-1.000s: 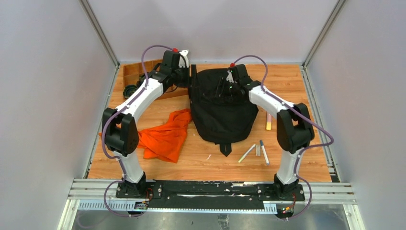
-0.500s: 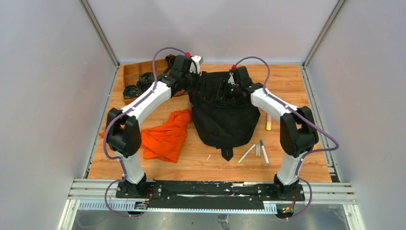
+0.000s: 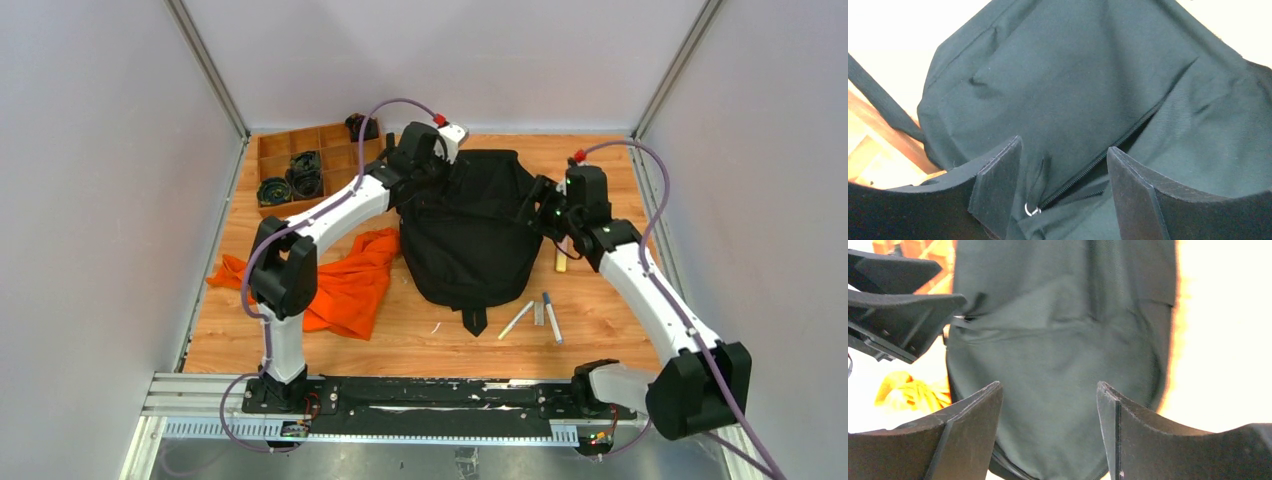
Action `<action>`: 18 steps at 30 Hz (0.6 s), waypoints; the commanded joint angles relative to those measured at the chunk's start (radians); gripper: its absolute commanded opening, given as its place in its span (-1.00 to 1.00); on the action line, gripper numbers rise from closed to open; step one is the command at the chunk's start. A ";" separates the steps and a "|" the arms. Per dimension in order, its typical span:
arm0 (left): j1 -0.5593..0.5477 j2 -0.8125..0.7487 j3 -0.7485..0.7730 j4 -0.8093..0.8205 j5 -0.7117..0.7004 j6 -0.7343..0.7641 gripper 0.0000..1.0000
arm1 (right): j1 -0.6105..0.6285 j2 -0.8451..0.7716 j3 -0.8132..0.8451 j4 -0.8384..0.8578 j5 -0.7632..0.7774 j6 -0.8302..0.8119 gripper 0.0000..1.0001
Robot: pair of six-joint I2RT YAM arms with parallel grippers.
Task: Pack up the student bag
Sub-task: Adjust the student bag at the center of the board, then pick up the stationery from the center of the board.
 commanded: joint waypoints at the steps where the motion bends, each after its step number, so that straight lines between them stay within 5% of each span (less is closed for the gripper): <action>1: -0.026 0.066 0.020 0.037 0.044 0.097 0.40 | -0.078 -0.118 -0.090 -0.079 0.034 -0.010 0.46; 11: -0.092 0.128 0.006 0.037 -0.081 0.172 0.56 | -0.126 -0.231 -0.111 -0.185 0.020 -0.045 0.49; 18: -0.105 0.188 0.048 0.070 -0.240 0.158 0.31 | -0.153 -0.255 -0.145 -0.205 0.050 -0.038 0.51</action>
